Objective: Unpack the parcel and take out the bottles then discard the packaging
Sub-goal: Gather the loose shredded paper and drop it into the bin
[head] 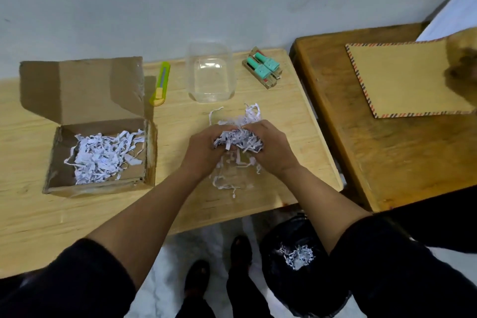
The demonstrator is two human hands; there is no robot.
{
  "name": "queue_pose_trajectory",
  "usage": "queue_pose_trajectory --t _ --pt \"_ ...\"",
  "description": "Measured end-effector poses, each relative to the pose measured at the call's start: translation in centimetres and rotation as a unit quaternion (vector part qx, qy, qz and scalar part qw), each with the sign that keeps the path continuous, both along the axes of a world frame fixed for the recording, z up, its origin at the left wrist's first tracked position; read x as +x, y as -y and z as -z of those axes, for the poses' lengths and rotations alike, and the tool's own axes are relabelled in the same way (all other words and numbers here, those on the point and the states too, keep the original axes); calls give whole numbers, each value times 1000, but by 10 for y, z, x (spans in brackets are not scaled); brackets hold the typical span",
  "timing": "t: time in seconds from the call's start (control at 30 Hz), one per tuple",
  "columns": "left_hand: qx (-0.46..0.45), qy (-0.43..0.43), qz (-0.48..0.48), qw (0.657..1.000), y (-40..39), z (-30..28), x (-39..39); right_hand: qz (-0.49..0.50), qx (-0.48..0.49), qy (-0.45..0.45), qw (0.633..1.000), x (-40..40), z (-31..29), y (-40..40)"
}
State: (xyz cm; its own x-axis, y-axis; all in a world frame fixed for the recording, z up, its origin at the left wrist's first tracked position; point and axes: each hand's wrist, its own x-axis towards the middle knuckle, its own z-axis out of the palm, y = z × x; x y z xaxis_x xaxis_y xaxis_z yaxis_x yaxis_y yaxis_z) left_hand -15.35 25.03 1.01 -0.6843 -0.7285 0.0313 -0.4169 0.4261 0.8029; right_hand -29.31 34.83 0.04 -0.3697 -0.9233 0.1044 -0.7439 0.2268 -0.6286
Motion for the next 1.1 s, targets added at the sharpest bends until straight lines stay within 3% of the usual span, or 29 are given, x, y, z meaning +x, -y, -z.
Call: queue_pose_trajectory --t 0.17,0.3,0.57,0.83,1.1 --pt "-42 -33 86 995 -4 -43 -5 87 -35 -20 995 11 -50 -20" --pt "-1 -60 142 988 -21 -76 -12 131 -62 -48 988 23 -92 -54" --pt "22 -69 271 960 -114 -95 -42 288 -9 -16 958 35 -117 -168" --pt "80 -15 388 918 -240 -33 -69 409 36 14 912 43 -71 -303" --pt "85 111 430 892 -326 75 -78 430 131 115 886 35 49 -379"
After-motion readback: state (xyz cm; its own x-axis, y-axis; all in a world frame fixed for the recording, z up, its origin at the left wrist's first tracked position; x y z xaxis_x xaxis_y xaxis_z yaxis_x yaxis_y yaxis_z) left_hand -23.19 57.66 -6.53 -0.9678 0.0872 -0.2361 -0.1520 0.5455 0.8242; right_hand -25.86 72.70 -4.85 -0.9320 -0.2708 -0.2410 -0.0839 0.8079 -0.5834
